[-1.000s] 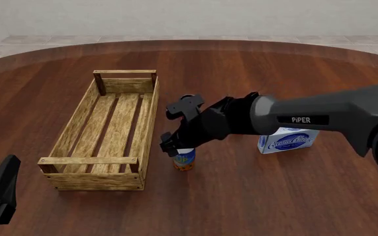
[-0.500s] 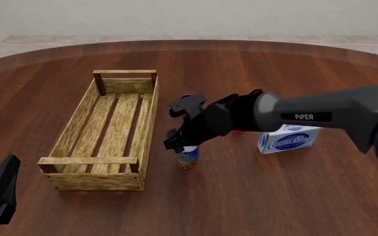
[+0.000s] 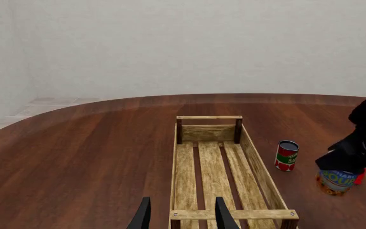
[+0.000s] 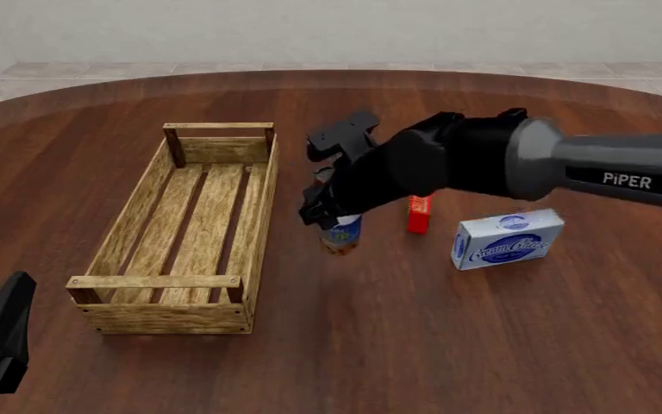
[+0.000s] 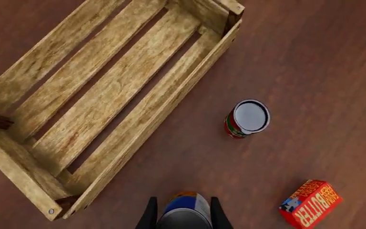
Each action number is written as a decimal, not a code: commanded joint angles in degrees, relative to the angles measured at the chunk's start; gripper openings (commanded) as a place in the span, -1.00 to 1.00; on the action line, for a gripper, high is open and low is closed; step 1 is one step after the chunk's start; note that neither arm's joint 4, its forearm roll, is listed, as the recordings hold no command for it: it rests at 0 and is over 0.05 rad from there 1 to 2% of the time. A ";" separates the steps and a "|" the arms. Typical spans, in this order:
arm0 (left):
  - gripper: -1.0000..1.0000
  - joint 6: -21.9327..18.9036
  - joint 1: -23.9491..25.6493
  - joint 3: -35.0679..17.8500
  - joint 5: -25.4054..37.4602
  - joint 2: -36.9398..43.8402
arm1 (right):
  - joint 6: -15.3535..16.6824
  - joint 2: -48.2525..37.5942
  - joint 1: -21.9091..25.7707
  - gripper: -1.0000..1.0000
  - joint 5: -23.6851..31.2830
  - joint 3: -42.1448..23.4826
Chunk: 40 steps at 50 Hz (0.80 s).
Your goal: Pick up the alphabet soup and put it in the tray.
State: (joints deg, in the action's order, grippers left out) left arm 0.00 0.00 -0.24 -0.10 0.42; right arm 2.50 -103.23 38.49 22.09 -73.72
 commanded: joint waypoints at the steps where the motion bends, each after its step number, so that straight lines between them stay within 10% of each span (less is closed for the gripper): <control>1: 1.00 0.00 0.00 0.00 0.00 0.00 | 1.53 5.25 0.23 -1.00 3.61 -4.21; 40: 1.00 0.00 0.00 0.00 0.00 0.00 | 2.85 -5.90 9.11 -1.00 15.04 -34.76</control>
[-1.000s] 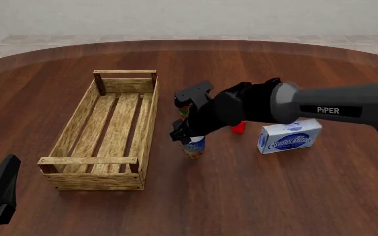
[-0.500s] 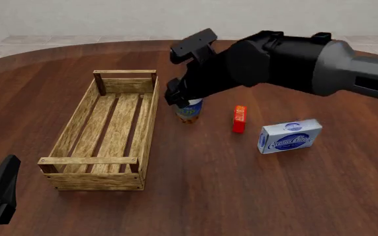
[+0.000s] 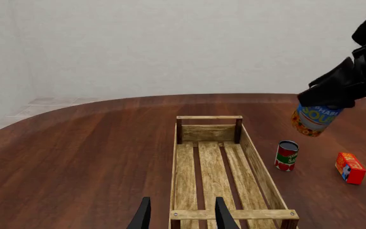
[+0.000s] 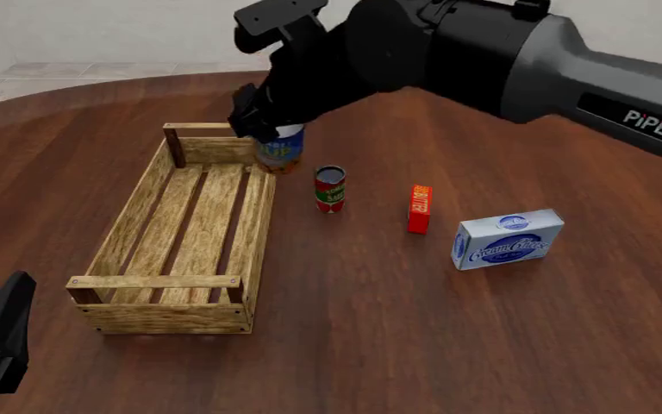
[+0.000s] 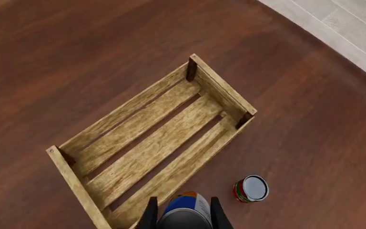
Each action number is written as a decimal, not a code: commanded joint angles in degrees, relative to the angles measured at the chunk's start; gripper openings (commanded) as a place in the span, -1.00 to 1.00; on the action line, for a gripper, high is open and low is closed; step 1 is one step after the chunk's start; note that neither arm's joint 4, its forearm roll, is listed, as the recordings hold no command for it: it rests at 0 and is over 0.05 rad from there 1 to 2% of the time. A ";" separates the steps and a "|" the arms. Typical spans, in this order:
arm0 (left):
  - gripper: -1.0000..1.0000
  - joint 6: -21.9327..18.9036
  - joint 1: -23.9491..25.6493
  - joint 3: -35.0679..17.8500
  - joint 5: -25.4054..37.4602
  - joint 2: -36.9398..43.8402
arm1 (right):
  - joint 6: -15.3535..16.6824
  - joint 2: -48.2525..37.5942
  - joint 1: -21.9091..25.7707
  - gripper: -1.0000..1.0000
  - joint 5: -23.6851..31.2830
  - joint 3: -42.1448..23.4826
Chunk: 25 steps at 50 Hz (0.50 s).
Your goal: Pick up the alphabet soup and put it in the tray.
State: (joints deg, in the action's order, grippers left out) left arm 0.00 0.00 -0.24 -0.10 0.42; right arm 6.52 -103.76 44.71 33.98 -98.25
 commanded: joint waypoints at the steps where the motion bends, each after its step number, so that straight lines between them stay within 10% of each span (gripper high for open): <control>1: 1.00 0.00 0.00 0.00 0.00 0.00 | -1.22 -5.89 3.14 -1.00 3.44 -11.01; 25: 1.00 0.00 0.00 0.00 0.00 0.00 | -3.68 -21.71 7.66 -1.00 9.29 -30.62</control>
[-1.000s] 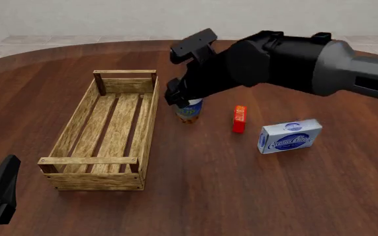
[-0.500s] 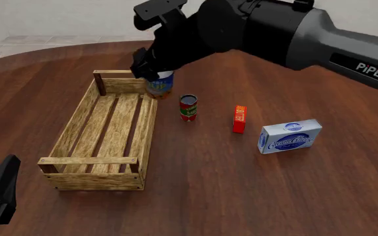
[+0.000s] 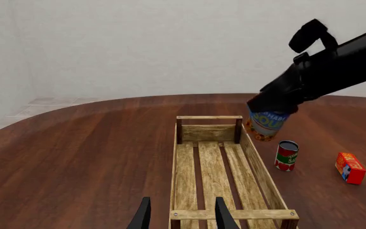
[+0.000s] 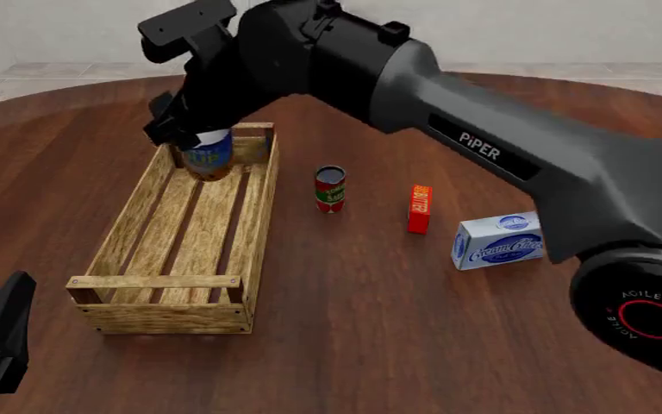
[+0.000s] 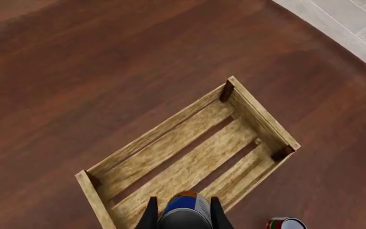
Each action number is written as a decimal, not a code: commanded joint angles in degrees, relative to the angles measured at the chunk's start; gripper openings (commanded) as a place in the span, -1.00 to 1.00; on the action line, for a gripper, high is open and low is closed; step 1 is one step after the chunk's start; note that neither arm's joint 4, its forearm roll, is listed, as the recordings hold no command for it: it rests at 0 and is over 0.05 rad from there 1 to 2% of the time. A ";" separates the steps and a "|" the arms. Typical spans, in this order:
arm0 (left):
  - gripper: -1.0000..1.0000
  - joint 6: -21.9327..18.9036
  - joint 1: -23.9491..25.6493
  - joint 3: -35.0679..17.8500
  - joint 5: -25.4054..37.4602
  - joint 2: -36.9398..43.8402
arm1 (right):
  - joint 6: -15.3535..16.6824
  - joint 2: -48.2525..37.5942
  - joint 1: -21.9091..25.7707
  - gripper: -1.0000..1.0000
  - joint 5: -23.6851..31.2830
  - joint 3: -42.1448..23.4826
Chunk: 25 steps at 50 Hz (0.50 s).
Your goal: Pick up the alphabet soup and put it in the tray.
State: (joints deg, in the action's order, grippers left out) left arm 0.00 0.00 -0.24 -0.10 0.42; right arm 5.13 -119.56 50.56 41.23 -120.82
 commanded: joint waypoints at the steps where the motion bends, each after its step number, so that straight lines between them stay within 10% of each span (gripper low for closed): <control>1: 1.00 0.00 0.00 0.00 0.00 0.00 | -2.33 -6.34 1.91 -1.00 2.18 -8.49; 25: 1.00 0.00 0.00 0.00 0.00 0.00 | -5.55 -16.24 0.29 -1.00 2.69 -15.55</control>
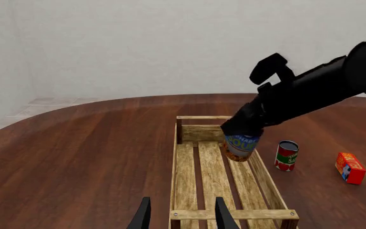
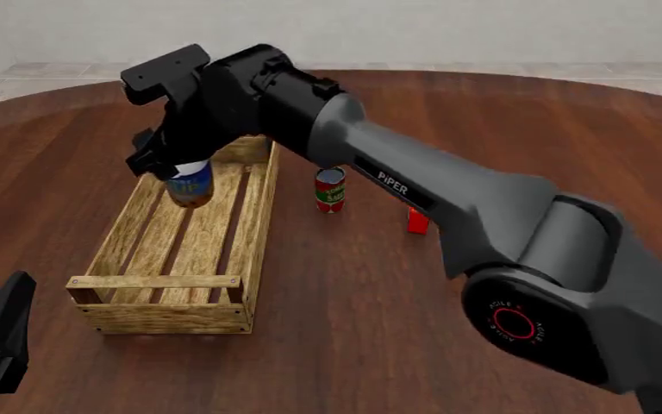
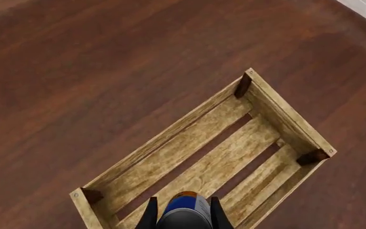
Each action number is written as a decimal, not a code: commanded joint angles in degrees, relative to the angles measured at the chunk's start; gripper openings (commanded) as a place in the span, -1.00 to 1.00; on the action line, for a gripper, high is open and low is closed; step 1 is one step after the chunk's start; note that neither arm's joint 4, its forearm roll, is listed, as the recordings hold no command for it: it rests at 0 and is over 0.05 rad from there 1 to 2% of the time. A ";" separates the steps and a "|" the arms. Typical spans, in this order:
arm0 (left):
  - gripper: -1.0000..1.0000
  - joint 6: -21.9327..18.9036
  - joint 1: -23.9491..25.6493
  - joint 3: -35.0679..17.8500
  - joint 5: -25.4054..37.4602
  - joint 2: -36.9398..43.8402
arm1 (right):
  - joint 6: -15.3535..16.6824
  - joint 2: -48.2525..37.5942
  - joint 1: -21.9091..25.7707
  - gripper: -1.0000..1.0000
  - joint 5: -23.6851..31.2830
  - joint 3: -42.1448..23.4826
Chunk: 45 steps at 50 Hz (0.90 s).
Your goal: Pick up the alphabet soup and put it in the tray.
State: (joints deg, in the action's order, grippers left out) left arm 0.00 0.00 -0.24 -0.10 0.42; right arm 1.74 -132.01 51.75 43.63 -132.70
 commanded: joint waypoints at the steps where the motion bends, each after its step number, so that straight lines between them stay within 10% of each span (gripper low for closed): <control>1: 1.00 0.00 0.00 0.00 0.00 0.00 | -2.22 -4.05 -0.98 -1.00 0.29 -3.81; 45: 1.00 0.00 0.00 0.00 0.00 0.00 | -7.10 -12.31 -3.33 -1.00 -3.14 -5.48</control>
State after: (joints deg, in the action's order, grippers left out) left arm 0.00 0.00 -0.24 -0.10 0.42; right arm -3.50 -144.28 48.44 41.99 -139.23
